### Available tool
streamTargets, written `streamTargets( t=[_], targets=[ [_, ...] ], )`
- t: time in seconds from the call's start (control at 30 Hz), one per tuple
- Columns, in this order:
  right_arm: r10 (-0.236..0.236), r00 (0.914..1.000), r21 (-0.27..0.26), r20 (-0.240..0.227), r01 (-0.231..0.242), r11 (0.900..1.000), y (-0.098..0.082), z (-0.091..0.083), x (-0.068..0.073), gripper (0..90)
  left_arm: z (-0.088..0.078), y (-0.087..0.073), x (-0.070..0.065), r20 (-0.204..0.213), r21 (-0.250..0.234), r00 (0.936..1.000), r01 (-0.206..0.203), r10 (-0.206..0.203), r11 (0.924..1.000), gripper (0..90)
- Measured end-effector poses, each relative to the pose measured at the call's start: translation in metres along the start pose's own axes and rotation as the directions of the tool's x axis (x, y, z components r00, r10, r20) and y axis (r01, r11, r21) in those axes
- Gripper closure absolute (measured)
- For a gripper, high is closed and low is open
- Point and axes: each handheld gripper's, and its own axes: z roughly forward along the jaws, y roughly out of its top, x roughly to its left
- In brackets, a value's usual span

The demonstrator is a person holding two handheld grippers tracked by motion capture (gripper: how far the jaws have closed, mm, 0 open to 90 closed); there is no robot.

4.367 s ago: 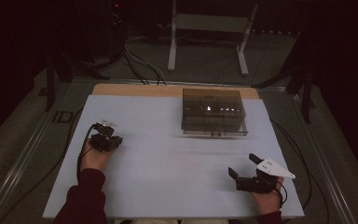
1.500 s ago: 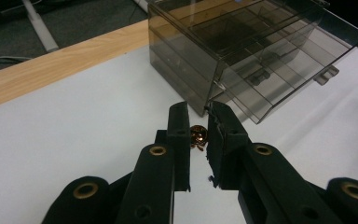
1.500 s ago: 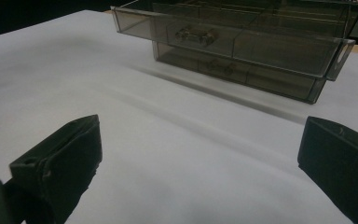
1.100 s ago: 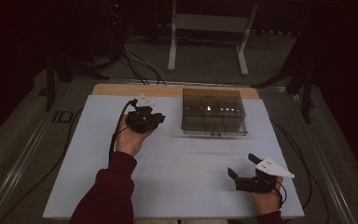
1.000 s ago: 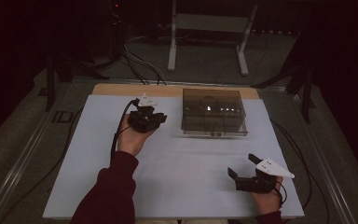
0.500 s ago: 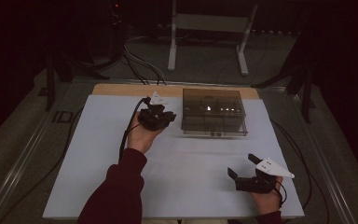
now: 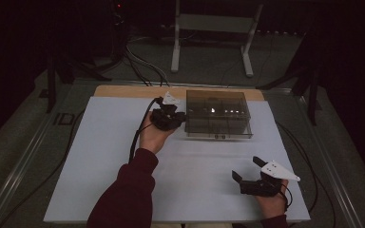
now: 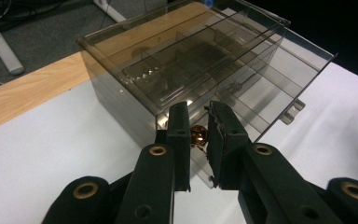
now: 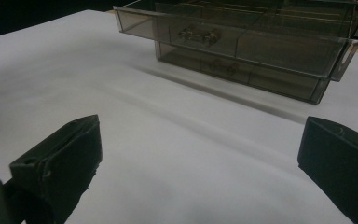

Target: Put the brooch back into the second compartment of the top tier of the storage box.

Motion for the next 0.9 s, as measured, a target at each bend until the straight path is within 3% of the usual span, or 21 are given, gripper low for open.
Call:
streamTargets(
  t=[0.9],
  targets=[
    [0.003,1.0000,0.001,-0.005,-0.003,1.000,0.000,0.000,0.000,0.0,0.035,0.021,-0.026,0.051,-0.011,0.9983,-0.028,0.029,0.9995,80.8]
  ],
)
